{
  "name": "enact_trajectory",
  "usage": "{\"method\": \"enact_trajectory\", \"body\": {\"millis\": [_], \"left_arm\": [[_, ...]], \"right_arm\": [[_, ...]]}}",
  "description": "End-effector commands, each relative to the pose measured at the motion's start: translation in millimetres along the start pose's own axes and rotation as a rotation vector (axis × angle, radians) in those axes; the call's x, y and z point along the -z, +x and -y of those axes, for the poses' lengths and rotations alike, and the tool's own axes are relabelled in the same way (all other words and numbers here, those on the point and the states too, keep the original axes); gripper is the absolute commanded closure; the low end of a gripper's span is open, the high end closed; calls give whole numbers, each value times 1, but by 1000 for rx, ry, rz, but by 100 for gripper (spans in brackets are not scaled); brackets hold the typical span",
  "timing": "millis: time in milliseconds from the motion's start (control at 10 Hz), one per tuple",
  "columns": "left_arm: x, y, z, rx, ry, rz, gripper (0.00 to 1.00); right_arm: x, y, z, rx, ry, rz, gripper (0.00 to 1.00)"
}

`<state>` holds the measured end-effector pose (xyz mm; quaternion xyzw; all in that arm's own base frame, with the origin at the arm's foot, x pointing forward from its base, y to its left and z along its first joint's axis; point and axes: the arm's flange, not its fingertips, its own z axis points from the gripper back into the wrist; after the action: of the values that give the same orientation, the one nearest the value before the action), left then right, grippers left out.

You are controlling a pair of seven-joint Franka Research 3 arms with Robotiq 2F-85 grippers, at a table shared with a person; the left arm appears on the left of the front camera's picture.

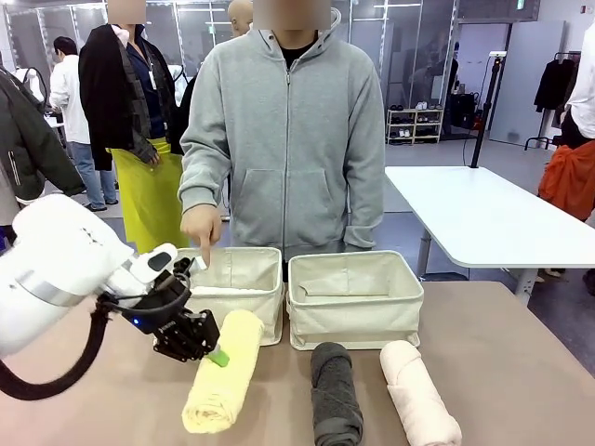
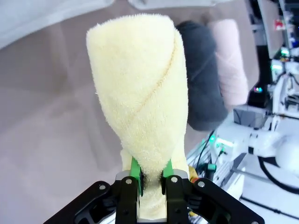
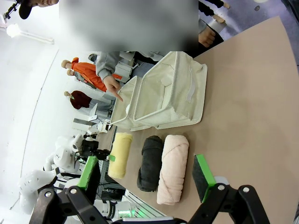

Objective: Divide the towels into two baskets.
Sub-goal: Pick up one hotel-folded towel from the bottom of the table and place it in the Fabric basket indicated by the person.

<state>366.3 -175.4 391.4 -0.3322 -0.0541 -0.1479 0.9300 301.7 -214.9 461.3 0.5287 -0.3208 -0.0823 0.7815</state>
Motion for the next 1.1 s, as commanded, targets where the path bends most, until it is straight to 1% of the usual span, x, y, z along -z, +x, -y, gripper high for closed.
{"method": "enact_trajectory", "body": {"millis": [0,100,200,300,400,500,600,700,800,900,1000], "left_arm": [[-37,6,12,131,23,-68,81],[-52,12,15,257,135,-113,81],[-61,18,18,359,141,-170,81],[-67,24,17,527,188,-219,81],[-73,29,18,668,200,-235,81],[-76,29,23,790,251,-275,81],[-80,23,32,944,299,-385,81],[-84,18,43,1052,311,-445,81],[-88,14,52,1100,324,-444,81],[-91,8,60,1081,292,-402,81],[-74,20,45,1030,323,-446,81]], "right_arm": [[0,-1,-3,-10,14,11,0],[0,-1,-3,-10,14,11,0],[0,-1,-3,-10,14,11,0],[0,-1,-3,-10,14,11,0],[0,-1,-3,-10,14,11,0],[0,-1,-3,-10,14,11,0],[0,-1,-3,-10,14,11,0],[0,-1,-3,-10,14,11,0],[0,-1,-3,-10,14,11,0],[0,-1,-3,-10,14,11,0],[0,-1,-3,-10,14,11,0]]}}
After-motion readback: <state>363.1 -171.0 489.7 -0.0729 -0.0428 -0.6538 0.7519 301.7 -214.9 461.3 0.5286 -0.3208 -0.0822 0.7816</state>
